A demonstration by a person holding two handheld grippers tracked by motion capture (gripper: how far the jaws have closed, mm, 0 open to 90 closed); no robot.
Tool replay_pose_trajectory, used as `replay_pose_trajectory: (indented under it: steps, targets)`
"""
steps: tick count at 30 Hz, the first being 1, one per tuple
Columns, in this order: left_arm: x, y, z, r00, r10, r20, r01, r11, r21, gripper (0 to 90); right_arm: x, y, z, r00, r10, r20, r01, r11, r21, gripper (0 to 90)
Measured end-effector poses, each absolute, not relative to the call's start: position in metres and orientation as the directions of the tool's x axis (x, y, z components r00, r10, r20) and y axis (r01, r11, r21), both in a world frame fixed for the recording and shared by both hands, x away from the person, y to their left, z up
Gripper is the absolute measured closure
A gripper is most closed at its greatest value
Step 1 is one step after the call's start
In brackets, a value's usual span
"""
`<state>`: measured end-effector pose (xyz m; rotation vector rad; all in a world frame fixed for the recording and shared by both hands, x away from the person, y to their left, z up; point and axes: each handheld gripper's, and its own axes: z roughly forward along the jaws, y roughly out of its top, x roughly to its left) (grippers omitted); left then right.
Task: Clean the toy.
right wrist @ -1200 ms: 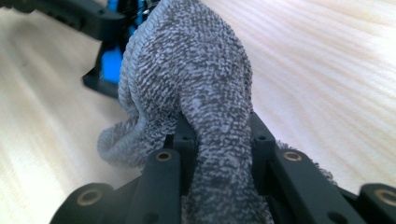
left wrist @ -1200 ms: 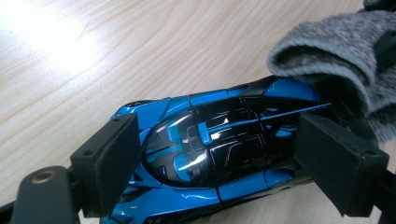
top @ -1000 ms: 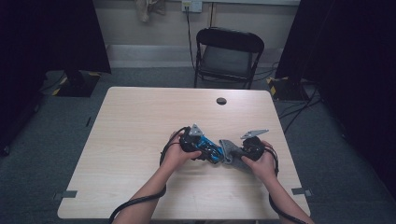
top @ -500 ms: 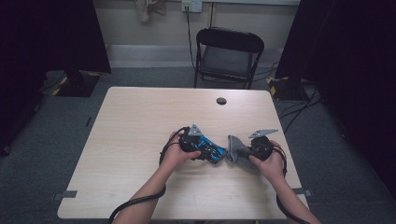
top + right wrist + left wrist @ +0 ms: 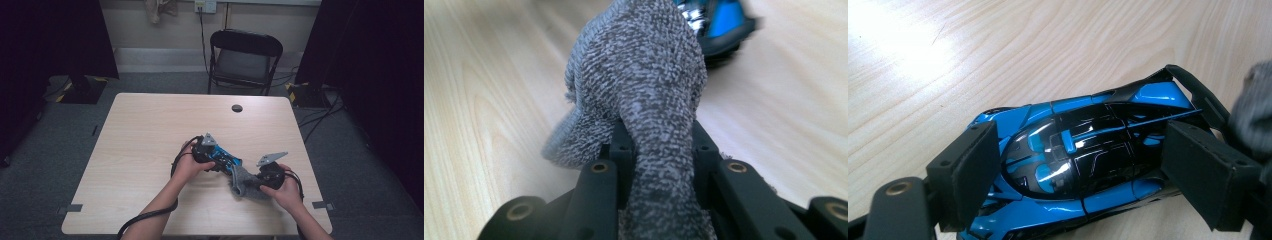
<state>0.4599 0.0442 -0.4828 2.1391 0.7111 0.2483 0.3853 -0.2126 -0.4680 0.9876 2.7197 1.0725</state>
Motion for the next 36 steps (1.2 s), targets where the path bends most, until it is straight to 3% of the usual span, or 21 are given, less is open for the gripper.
replay_pose_trajectory:
  steps: [9,36]
  targets:
    - [0.46,0.045,-0.483,0.82,0.569,-0.067,0.399,-0.484,0.779,15.8,0.393,-0.193,-0.473,-0.804,0.569,0.174,0.537,0.569,0.623,72.1]
    - [0.459,0.045,-0.483,0.821,0.567,-0.068,0.396,-0.48,0.783,15.9,0.423,-0.219,-0.473,-0.726,0.671,0.151,0.595,0.504,0.626,72.0]
